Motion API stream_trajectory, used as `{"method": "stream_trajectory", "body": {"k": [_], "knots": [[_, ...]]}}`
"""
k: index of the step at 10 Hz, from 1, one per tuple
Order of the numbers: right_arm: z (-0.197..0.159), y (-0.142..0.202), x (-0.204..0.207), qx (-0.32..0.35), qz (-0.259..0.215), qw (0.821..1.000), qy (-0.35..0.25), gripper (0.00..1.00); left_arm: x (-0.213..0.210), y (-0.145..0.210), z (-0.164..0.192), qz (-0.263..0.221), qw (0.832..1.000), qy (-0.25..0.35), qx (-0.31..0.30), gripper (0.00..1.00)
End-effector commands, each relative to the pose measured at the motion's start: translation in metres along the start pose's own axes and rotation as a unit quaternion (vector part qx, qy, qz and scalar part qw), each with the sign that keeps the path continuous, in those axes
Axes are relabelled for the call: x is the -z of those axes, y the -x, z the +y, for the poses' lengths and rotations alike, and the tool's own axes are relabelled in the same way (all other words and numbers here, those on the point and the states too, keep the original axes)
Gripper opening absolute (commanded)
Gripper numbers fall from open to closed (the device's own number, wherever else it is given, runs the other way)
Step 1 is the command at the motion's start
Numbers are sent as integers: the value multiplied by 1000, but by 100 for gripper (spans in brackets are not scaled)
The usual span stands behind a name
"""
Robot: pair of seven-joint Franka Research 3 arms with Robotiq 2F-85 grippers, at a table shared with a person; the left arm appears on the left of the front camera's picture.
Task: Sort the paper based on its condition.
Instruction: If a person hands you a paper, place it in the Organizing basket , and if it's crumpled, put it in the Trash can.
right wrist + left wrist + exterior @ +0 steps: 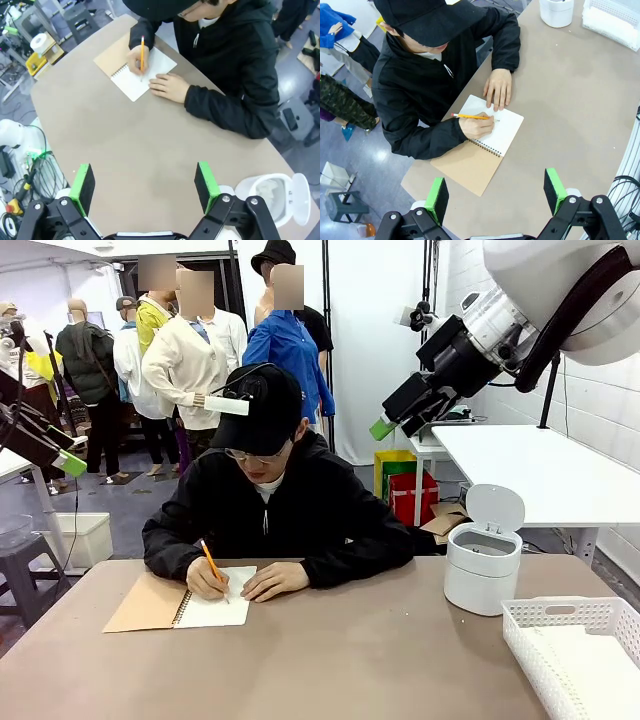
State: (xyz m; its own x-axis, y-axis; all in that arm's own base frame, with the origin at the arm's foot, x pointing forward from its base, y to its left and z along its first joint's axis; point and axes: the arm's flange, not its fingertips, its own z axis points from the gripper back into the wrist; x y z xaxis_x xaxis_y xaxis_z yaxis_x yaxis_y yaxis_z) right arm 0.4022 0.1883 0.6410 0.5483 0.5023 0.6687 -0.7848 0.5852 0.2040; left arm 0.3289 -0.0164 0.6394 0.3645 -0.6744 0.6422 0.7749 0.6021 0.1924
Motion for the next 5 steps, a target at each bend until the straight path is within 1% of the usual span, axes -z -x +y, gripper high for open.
{"method": "stream_trajectory", "body": {"k": [1,5], "knots": [[1,0,0,4,6,1000,7,100,-1,1,1,-4,1000,4,-1,100],[1,0,0,4,6,1000,7,100,-1,1,1,-4,1000,4,-1,100]]}}
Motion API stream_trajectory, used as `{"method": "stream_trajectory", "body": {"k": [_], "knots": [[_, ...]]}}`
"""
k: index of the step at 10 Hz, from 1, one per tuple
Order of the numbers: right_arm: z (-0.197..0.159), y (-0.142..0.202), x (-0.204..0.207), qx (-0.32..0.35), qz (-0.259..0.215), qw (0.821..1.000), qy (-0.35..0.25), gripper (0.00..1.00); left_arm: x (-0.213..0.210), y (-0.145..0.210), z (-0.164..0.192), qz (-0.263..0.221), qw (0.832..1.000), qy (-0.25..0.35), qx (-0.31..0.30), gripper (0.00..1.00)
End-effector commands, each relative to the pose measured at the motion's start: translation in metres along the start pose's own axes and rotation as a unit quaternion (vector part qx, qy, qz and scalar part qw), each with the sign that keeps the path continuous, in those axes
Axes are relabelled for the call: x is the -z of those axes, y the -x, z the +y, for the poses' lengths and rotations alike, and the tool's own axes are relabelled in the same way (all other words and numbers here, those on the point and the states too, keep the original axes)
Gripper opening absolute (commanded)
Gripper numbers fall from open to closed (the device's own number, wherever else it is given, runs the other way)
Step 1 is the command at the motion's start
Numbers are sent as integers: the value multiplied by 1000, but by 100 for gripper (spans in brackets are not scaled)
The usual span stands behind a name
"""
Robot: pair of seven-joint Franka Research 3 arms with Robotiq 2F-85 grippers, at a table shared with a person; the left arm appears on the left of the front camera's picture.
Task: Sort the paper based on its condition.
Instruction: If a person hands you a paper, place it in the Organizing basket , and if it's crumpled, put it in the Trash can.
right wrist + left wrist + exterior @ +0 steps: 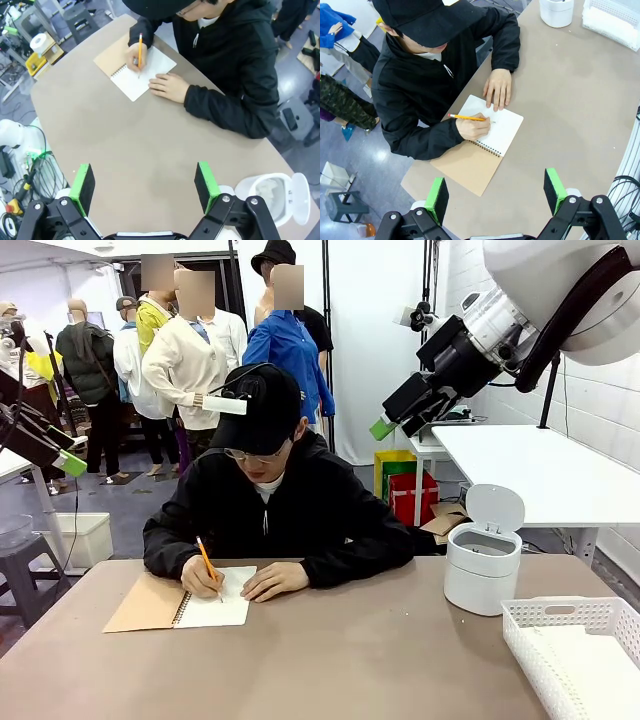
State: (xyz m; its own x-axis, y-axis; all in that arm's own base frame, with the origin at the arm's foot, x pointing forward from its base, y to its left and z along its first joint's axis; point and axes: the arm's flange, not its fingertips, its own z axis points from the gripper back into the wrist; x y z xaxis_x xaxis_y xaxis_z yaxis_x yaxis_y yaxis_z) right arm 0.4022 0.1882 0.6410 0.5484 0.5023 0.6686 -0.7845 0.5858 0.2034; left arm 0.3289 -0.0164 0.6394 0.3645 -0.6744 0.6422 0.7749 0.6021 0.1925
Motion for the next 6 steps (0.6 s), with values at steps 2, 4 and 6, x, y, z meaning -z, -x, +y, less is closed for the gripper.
{"method": "stream_trajectory", "body": {"k": [2,4,6], "knots": [[1,0,0,4,6,1000,7,100,-1,1,1,-4,1000,4,-1,100],[1,0,0,4,6,1000,7,100,-1,1,1,-4,1000,4,-1,100],[3,-3,-2,-10,-6,1000,-13,100,-1,1,1,-4,1000,4,-1,100]]}}
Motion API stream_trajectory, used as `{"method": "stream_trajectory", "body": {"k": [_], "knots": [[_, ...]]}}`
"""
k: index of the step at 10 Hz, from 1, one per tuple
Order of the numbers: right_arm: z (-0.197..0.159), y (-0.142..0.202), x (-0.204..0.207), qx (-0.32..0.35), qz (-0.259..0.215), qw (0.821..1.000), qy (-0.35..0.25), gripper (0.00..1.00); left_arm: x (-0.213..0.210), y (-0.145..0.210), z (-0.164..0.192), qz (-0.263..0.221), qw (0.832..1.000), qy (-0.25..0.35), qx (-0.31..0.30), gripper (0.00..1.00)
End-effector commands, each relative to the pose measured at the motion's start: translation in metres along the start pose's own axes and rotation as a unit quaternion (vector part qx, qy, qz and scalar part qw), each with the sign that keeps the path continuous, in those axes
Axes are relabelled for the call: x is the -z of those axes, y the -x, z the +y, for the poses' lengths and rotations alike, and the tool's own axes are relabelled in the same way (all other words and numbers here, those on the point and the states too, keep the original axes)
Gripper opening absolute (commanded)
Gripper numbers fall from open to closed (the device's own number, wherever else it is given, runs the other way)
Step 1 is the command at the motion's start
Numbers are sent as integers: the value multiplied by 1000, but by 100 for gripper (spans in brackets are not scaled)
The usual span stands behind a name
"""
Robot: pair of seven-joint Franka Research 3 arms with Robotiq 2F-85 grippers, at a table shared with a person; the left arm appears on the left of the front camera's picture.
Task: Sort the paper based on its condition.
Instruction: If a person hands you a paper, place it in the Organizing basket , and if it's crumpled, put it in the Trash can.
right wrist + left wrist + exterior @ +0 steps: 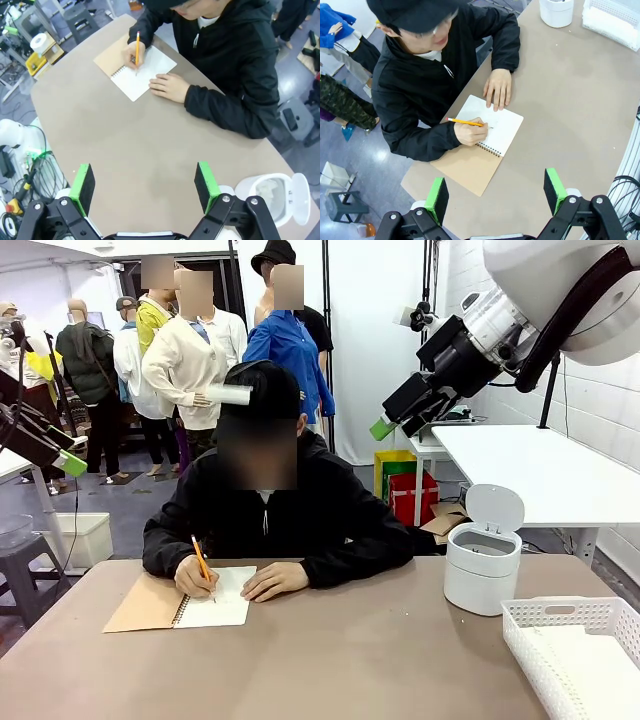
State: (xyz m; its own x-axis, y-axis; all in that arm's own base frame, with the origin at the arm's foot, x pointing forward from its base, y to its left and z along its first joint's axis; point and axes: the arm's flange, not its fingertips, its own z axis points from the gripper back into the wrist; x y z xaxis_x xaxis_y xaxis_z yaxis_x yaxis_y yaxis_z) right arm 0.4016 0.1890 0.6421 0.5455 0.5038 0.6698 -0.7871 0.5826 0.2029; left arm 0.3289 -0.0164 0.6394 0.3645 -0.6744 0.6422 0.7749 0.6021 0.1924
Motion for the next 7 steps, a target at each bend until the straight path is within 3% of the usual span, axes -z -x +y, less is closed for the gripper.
{"method": "stream_trajectory", "body": {"k": [1,7], "knots": [[-2,-5,-3,-21,-6,999,-23,100,-1,1,1,-4,1000,4,-1,100],[18,-5,1,-52,-37,998,-20,100,-1,1,1,-4,1000,4,-1,100]]}}
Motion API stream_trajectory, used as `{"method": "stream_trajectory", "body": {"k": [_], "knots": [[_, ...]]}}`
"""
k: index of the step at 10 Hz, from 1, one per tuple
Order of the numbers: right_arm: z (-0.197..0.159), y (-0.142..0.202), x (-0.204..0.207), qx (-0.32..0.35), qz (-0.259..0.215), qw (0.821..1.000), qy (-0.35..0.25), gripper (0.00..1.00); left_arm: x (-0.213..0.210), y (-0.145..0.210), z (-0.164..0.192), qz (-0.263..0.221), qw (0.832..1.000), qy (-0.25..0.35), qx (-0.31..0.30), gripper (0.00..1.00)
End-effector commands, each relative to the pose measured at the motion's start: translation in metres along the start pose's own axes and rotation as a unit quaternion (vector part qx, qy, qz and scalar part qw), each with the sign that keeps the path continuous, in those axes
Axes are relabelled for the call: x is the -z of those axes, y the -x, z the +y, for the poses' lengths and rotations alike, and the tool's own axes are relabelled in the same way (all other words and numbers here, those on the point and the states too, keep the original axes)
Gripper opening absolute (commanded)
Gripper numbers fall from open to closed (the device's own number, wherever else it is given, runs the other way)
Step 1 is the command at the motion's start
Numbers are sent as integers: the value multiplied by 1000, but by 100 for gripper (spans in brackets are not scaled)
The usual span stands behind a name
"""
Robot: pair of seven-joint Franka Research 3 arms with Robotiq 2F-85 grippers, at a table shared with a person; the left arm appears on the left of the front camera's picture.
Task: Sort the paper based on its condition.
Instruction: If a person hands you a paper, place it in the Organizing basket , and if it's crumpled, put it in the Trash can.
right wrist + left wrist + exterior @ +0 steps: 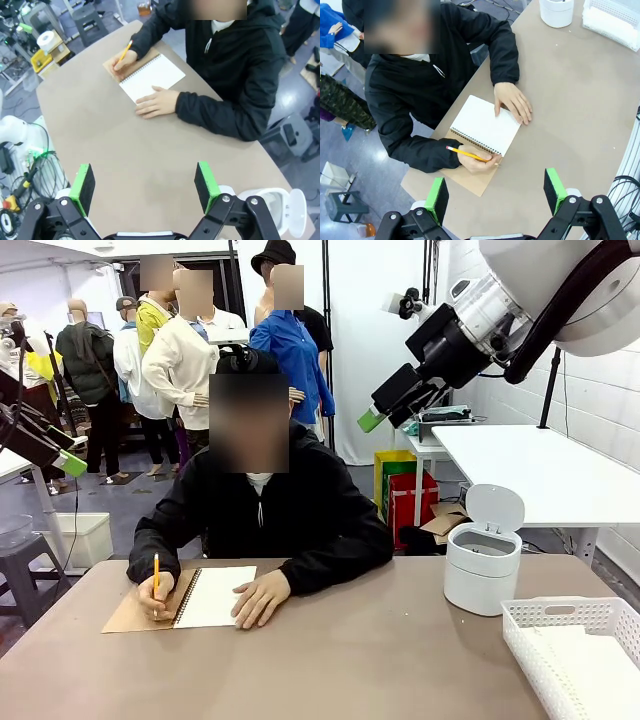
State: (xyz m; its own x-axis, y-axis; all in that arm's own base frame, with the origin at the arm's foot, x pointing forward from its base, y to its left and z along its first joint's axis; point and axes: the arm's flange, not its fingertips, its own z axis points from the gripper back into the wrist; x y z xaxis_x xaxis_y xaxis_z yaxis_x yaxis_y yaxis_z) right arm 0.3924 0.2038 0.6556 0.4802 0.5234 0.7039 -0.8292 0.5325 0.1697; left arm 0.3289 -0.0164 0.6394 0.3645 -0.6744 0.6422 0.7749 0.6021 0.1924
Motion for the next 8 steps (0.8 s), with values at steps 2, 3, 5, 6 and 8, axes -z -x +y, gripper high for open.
{"method": "stream_trajectory", "body": {"k": [2,3,5,6,8], "knots": [[12,12,9,-47,-22,999,-2,100,-1,1,1,-4,1000,4,-1,100],[16,15,11,-61,-25,998,0,100,-1,1,1,-4,1000,4,-1,100],[25,20,19,-86,-22,996,-8,100,-1,1,1,-4,1000,4,-1,100],[26,22,21,-91,-19,996,-12,100,-1,1,1,-4,1000,4,-1,100],[30,25,25,-87,-13,996,-16,100,-1,1,1,-4,1000,4,-1,100]]}}
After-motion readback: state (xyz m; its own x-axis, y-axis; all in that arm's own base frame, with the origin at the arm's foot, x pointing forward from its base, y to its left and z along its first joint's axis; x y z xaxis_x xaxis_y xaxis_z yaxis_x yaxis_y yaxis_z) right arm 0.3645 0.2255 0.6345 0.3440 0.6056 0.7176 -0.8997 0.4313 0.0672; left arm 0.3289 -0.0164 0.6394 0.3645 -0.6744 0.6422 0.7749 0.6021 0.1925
